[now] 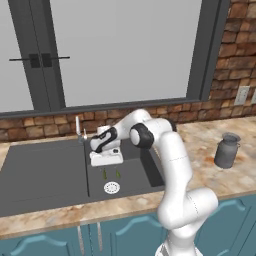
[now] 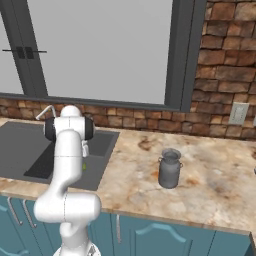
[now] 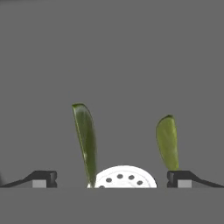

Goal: Pick up all produce items and place them in the sink. Turn on the sink faucet to wash them. Then turn the sink off and put them in the tray.

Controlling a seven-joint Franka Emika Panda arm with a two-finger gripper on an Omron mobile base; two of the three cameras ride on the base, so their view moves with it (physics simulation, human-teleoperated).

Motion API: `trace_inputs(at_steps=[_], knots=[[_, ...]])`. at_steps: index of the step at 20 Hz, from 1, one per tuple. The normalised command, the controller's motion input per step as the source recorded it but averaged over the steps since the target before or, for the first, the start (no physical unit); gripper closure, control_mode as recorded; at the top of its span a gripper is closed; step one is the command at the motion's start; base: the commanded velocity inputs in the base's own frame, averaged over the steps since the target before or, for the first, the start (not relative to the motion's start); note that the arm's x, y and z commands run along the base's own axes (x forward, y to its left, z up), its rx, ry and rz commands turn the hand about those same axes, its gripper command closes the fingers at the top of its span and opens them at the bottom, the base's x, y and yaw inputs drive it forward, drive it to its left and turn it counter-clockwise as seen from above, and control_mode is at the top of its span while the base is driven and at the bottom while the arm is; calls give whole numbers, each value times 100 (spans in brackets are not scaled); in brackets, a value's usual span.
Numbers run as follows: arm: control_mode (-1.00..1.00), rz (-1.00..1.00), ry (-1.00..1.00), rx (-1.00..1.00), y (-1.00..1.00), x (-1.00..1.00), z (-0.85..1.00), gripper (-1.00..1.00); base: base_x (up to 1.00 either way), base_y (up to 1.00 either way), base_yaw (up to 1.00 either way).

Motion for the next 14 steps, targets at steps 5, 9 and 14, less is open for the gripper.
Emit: trace_inputs(at_steps=[5,9,14], knots=[[-100,5,0,0,0,0,-13,-100,0,0,0],[-100,5,0,0,0,0,-11,-100,0,0,0],[-100,5,-5,0,0,-6,-17,-100,0,0,0]])
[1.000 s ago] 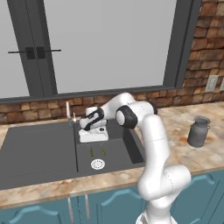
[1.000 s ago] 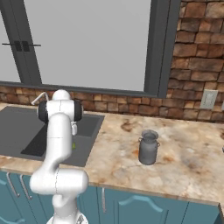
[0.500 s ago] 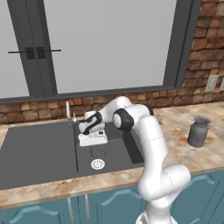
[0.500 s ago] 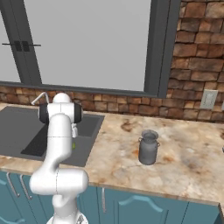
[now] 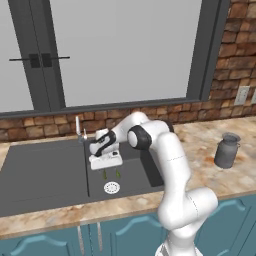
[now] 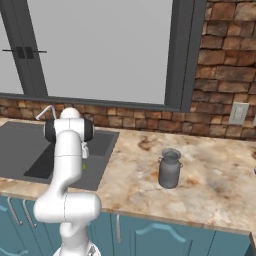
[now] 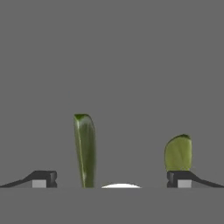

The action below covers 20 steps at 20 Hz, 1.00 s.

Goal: Pick up all produce items and place them in the sink. Turn on the sink faucet to wash them. Then turn the sink off and put them in the tray.

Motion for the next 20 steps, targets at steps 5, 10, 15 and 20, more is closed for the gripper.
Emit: trace_inputs(at_steps=[5,10,15,20], knots=[[-100,5,-8,0,0,-2,-18,-100,0,0,0],[-100,3,-1,0,4,0,-17,-100,0,0,0],[-100,2,0,0,3,0,-18,-100,0,0,0],[-100,2,0,0,7,13,-13,-100,0,0,0]])
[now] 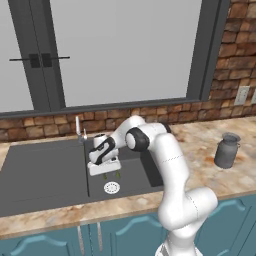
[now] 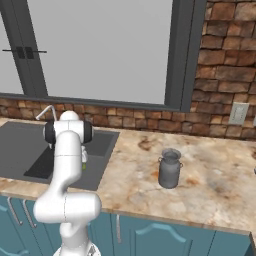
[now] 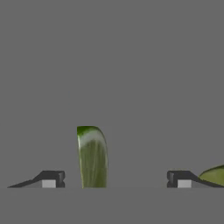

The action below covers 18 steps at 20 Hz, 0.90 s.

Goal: Pick up all produce items and place them in the sink. Turn on the sink faucet to wash them. Then turn the sink off and put them in the tray.

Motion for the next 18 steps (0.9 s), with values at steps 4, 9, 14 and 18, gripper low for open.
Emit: trace_inputs(at_steps=[4,9,14,18], knots=[[-100,2,0,0,5,38,-10,-100,0,0,0],[-100,1,0,0,3,18,-14,100,0,0,0],[-100,0,0,2,0,0,-4,100,0,0,0],[-100,0,0,8,-18,-15,14,100,0,0,0]])
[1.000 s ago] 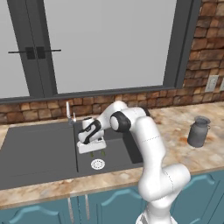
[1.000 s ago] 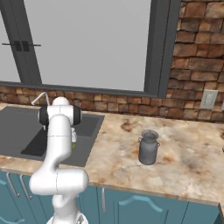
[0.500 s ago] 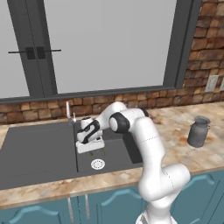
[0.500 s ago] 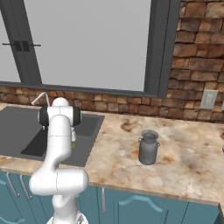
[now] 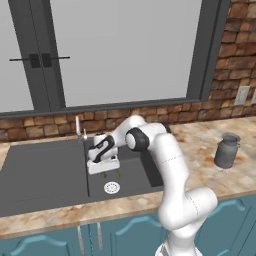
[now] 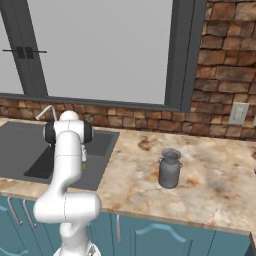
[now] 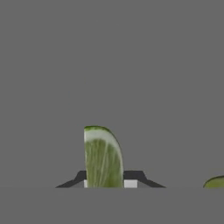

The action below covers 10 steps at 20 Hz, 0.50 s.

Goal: Pick up all produce items and place them in the sink. Turn on the sink faucet to wash them. Then turn the sink off and put them in the tray.

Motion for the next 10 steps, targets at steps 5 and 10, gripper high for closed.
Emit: trace_inputs(at_steps=[5,10], knots=[[-100,0,0,9,-33,-15,40,100,0,0,0],[-100,0,-4,6,-18,-42,83,100,0,0,0]])
